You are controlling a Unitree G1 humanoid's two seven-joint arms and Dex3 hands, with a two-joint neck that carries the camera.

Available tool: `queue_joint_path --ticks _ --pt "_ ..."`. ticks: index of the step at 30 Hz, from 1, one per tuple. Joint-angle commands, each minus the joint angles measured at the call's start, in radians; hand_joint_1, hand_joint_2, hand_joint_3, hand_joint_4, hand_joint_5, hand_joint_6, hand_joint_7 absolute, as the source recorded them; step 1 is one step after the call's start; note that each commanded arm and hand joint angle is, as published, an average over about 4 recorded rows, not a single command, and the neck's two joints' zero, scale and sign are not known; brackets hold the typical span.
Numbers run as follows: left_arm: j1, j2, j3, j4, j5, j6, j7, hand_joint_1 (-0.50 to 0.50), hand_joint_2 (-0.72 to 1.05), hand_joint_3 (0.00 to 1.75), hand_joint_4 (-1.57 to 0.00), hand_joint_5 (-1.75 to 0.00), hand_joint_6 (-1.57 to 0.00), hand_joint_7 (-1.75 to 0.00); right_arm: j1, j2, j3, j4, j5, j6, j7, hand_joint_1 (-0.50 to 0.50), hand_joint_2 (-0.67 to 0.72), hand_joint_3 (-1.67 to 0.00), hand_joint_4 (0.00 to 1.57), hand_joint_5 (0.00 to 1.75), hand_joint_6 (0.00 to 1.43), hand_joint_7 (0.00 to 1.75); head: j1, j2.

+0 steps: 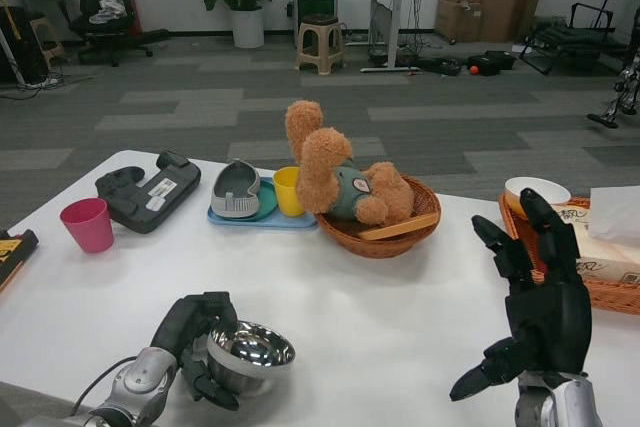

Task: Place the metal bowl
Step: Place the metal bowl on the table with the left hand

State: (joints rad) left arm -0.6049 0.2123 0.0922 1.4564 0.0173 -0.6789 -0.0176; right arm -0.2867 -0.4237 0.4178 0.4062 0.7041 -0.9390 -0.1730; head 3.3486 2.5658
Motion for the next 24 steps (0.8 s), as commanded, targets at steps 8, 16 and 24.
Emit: queue_joint_path --ticks 8,16,24 --pt "0.046 0.020 0.013 0.012 -0.016 0.005 -0.050 -0.50 0.89 0.70 -0.14 -1.75 -1.23 -1.38 -0.009 0.002 -0.001 0.014 0.006 -0.011 0.000 0.17 0.66 -0.16 0.46 0.58 0.00 0.56 0.019 -0.008" --pt "0.051 0.019 0.042 0.012 -0.020 0.005 -0.059 -0.50 0.94 0.79 -0.07 -1.75 -0.79 -1.24 -0.014 0.002 0.001 0.020 0.006 -0.011 0.000 0.17 0.66 -0.16 0.46 0.58 0.00 0.56 0.030 -0.015" --pt "0.051 0.010 0.054 0.012 -0.046 -0.002 -0.091 -0.50 0.85 0.79 -0.07 -1.75 -0.22 -1.13 -0.014 0.003 -0.001 0.024 0.006 -0.011 0.000 0.18 0.66 -0.16 0.46 0.58 0.00 0.56 0.035 -0.021"
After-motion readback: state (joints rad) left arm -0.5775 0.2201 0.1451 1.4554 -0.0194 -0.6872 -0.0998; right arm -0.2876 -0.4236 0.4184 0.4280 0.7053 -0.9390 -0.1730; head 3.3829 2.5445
